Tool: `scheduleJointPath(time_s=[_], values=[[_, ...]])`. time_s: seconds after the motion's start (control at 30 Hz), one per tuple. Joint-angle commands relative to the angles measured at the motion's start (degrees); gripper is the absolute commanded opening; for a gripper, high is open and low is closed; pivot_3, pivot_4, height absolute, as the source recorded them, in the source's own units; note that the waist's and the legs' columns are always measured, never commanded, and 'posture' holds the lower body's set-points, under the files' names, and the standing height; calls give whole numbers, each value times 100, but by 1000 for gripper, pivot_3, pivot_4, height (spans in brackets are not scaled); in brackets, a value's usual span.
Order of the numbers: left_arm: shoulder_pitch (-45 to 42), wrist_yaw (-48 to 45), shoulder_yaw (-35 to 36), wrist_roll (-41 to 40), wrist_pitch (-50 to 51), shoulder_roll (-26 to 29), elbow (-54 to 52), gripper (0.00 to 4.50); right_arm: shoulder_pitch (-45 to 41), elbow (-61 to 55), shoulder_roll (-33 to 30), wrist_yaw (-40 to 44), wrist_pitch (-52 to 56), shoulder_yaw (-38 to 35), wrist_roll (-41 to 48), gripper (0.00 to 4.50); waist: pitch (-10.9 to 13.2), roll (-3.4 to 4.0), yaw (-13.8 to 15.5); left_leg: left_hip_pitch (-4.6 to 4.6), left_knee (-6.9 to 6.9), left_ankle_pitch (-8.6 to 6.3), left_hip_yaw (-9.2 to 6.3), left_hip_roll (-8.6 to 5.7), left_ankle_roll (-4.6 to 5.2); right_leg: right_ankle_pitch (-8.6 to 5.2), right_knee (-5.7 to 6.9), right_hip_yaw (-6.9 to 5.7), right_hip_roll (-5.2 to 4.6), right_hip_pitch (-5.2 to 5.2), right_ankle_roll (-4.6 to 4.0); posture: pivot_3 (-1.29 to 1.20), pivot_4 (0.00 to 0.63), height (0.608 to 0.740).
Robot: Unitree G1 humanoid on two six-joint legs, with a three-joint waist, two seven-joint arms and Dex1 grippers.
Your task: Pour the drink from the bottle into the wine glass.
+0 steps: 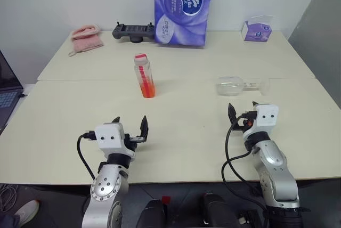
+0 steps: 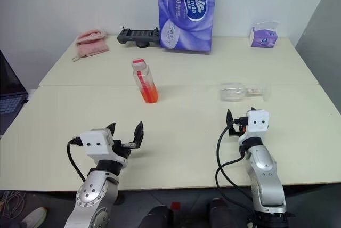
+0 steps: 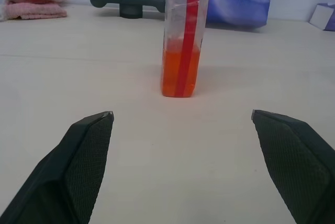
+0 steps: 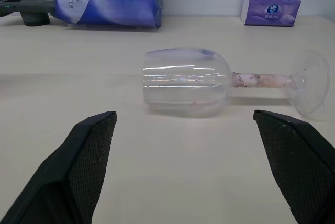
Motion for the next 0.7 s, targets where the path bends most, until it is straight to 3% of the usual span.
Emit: scheduleJointPath(time_s=[0.03, 0.13, 0.27, 0.7], values=[[-51, 10, -46, 31, -52, -35, -130, 4500, -103, -168, -4, -40, -42, -48, -1, 4460, 0, 0, 0, 0, 0, 0, 0, 0, 0, 0, 0, 0, 0, 0, 0, 0, 150, 740], [-75, 32, -30, 51, -59, -36, -159, 4500, -129, -227, -47, 89, -31, 11, 60, 4460, 0, 0, 0, 0, 0, 0, 0, 0, 0, 0, 0, 0, 0, 0, 0, 0, 150, 740], [-467, 146, 103, 135, 91, 16, -14, 4500, -407, -524, -517, 1479, 48, 868, 481, 4460, 4, -2, -6, 2, 0, 0, 3, -1, 0, 0, 0, 1, 1, 0, 0, 0, 150, 740], [-3304, 418, 648, 147, 17, 114, 2391, 4500, -2565, 746, -546, 2103, 324, 801, 850, 4460, 9, -12, 9, 9, 1, 0, 1, -4, 0, 11, -3, -3, 14, 7, 0, 0, 150, 740]])
